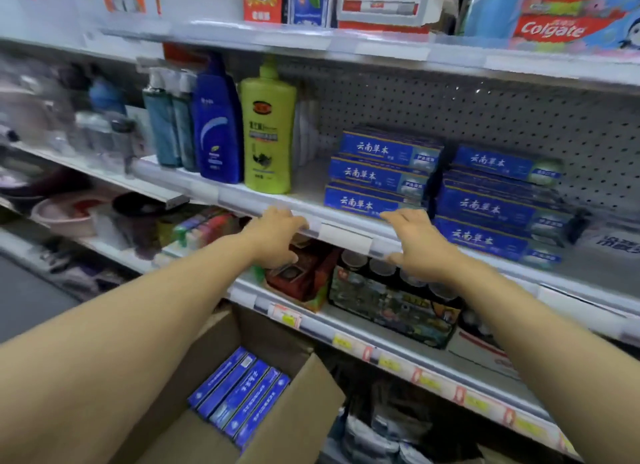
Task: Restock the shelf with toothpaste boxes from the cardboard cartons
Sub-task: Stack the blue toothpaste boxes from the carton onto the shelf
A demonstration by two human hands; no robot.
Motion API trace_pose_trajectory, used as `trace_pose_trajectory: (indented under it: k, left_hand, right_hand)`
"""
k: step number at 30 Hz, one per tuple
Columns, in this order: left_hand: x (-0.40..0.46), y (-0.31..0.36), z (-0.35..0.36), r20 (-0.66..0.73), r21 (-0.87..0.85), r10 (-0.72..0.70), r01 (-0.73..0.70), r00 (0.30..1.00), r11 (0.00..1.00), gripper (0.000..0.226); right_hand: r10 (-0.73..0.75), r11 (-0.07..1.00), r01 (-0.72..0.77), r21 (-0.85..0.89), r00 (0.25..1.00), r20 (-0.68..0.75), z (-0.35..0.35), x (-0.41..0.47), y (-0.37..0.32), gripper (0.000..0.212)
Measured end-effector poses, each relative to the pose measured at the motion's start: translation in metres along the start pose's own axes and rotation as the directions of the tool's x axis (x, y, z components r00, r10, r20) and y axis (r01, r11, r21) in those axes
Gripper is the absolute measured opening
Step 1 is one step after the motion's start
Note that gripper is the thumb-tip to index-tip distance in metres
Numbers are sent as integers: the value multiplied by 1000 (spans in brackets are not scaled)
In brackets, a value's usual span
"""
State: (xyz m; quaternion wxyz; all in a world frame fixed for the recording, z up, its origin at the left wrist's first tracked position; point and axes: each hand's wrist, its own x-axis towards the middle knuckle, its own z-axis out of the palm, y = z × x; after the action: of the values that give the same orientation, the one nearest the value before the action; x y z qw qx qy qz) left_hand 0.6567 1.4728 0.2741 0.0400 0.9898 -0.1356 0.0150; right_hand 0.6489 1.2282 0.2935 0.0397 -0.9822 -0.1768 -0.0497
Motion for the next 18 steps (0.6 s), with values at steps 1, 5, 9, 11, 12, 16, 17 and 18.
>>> trace_pose_trajectory:
  k: [1, 5, 9, 11, 12, 16, 17, 18]
  left_hand:
    - [-12, -10, 8, 19, 6, -26, 26, 999, 1000, 67]
    - [-56, -50, 42, 87, -12, -141, 142, 986, 990, 67]
    - [-91, -86, 83, 176, -42, -254, 265, 951, 963, 66]
    - [-103, -103, 106, 224, -43, -314, 331, 923, 943, 67]
    - [-109, -111, 118, 245, -48, -340, 362, 908, 931, 68]
    - [-124, -136, 170, 336, -99, -422, 478, 842, 873, 66]
    - [-126, -141, 183, 355, -119, -436, 502, 827, 856, 64]
    - [-128, -146, 197, 370, -127, -450, 524, 813, 842, 63]
  right_hand:
    - [-24, 1000, 24, 13, 1000, 9, 10, 3, -12, 73]
    - [-135, 989, 130, 67, 988, 72, 50, 15, -58, 73]
    - [-219, 973, 203, 106, 960, 175, 96, 30, -98, 74]
    - [-265, 962, 242, 127, 938, 224, 123, 40, -113, 71]
    - [-289, 956, 262, 135, 925, 247, 137, 45, -120, 71]
    - [-372, 928, 334, 167, 861, 346, 198, 71, -142, 73]
    - [-392, 920, 351, 175, 843, 368, 214, 79, -147, 74]
    - [-407, 913, 363, 185, 824, 393, 231, 86, -151, 74]
